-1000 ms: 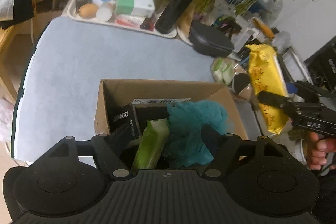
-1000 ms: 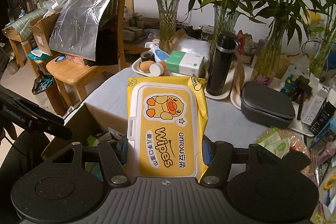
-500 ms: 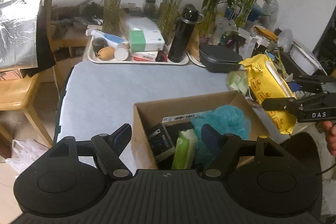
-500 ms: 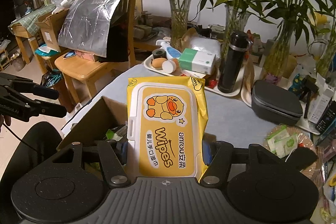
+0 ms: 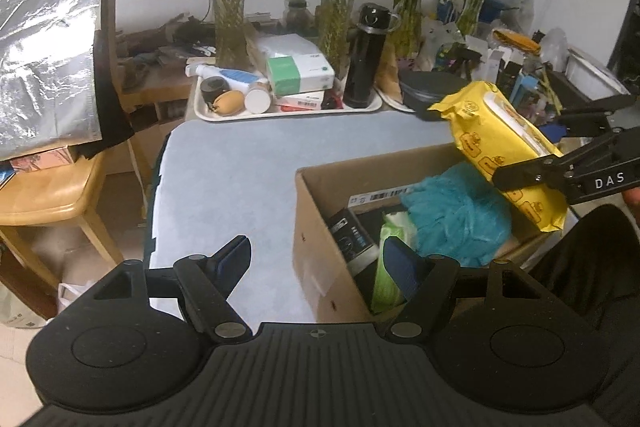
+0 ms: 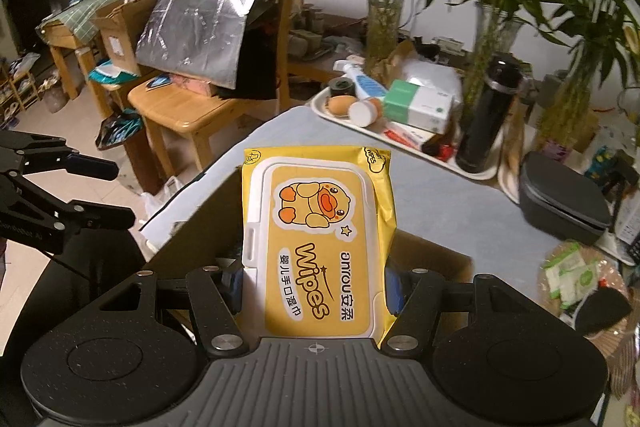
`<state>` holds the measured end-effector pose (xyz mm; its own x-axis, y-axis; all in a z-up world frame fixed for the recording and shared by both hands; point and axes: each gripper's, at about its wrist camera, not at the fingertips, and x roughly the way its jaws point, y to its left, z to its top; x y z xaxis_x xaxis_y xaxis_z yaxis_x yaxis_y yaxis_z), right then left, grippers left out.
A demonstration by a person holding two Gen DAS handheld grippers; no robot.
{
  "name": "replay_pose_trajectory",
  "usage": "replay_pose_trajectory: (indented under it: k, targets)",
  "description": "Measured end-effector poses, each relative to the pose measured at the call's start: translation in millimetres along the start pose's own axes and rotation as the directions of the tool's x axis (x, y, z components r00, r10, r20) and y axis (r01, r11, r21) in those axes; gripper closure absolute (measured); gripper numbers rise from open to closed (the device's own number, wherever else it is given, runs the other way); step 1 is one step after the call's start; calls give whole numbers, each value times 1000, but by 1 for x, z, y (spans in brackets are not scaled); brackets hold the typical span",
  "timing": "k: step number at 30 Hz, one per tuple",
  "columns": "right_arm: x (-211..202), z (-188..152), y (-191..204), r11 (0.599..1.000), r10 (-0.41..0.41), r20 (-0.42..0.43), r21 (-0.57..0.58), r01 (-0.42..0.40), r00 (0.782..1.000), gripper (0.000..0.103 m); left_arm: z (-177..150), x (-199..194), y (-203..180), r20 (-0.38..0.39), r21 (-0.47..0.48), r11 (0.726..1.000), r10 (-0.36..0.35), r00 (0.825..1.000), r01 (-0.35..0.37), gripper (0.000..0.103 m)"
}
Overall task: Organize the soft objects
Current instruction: 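Open the left tool to drop the green packet while right tool drops the yellow wipes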
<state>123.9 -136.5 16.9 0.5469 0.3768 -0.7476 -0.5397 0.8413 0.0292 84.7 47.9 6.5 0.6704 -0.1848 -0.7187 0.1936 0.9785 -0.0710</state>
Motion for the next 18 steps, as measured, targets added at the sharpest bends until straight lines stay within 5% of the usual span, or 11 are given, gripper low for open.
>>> replay_pose_trajectory:
  k: [11,14,18]
  targets:
    - [26,27,37,997,60,9,-38,-60,998,36,-8,-3,11,-8,-33,999,-2,1000,2,30]
    - [43,27,48,995,42,-21,-93,-44,999,14,-9,-1,12,-14,-40,999,2,1000,-3,30]
    - [46,22,47,997,27,-20,-74,-28,999,6,-10,-1,13,-18,-44,999,1,1000,-1,30]
